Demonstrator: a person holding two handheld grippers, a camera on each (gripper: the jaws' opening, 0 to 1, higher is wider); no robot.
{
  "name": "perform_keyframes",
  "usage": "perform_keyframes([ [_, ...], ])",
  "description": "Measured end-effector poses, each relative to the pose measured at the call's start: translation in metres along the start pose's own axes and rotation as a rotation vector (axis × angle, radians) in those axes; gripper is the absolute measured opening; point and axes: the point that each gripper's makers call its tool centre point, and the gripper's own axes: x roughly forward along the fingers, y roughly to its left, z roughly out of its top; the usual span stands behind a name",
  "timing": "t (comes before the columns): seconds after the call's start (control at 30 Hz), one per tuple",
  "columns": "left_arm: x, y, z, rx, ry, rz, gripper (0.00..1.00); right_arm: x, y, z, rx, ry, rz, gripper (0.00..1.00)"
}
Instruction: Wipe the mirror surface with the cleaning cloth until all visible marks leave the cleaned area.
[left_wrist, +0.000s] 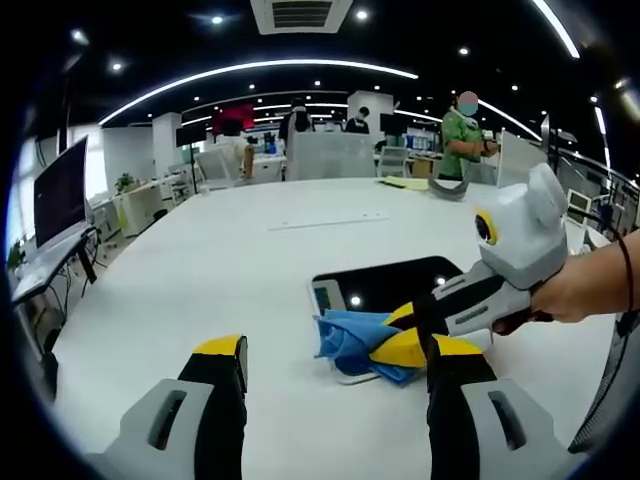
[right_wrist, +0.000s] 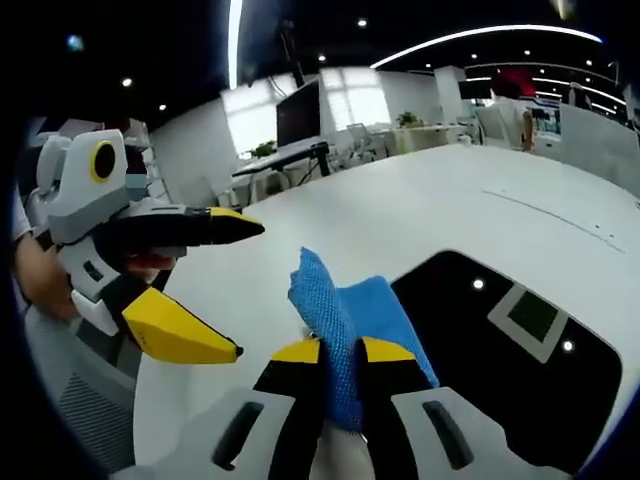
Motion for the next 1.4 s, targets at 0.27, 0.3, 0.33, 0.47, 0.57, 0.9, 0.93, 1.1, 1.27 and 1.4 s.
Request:
perform_keyframes([
  [0.27,-0.001,0.001,0.001,-0.002,-0.004,0.006,0.73,-0.001,-0.001,-0.002,-0.003,-0.012,-0.010,0.04],
  [0.3,-0.001,0.002,0.001,-0.004,-0.005,0.007,0.73,-0.001,-0.001,-0.001,0.004,-0.015,-0.012,0.04],
  [0.33,-0.001,0.002,0.002,-0.006,-0.008,0.009,0.73,-0.002,-0.002,-0.001,0.041,-0.033,-0.016,0.04],
  [0.47,0.000,0.003,0.001,-0.005,-0.006,0.010,0.73,-0.004,-0.010,-0.001,0.084,-0.057,-0.020,0.03],
  [0.57,0.000,0.001,0.002,-0.003,-0.006,0.007,0.73,-0.007,-0.015,0.002,0.099,-0.077,-0.027,0.03],
  [0.9,0.001,-0.001,0.002,0.004,-0.005,0.002,0.73,-0.022,-0.013,0.013,0.145,-0.132,-0.057,0.03],
  [0.93,0.001,-0.001,0.002,0.005,-0.005,0.002,0.73,-0.023,-0.011,0.014,0.148,-0.137,-0.057,0.03],
  [1.1,-0.001,-0.002,0.003,0.007,-0.007,0.000,0.73,-0.031,-0.011,0.018,0.186,-0.171,-0.077,0.03],
  [1.27,-0.001,-0.004,0.003,0.011,-0.007,-0.004,0.73,-0.046,-0.017,0.024,0.250,-0.225,-0.105,0.03],
  [1.4,0.000,-0.006,0.003,0.017,-0.004,-0.011,0.73,-0.064,-0.027,0.027,0.279,-0.260,-0.137,0.03],
])
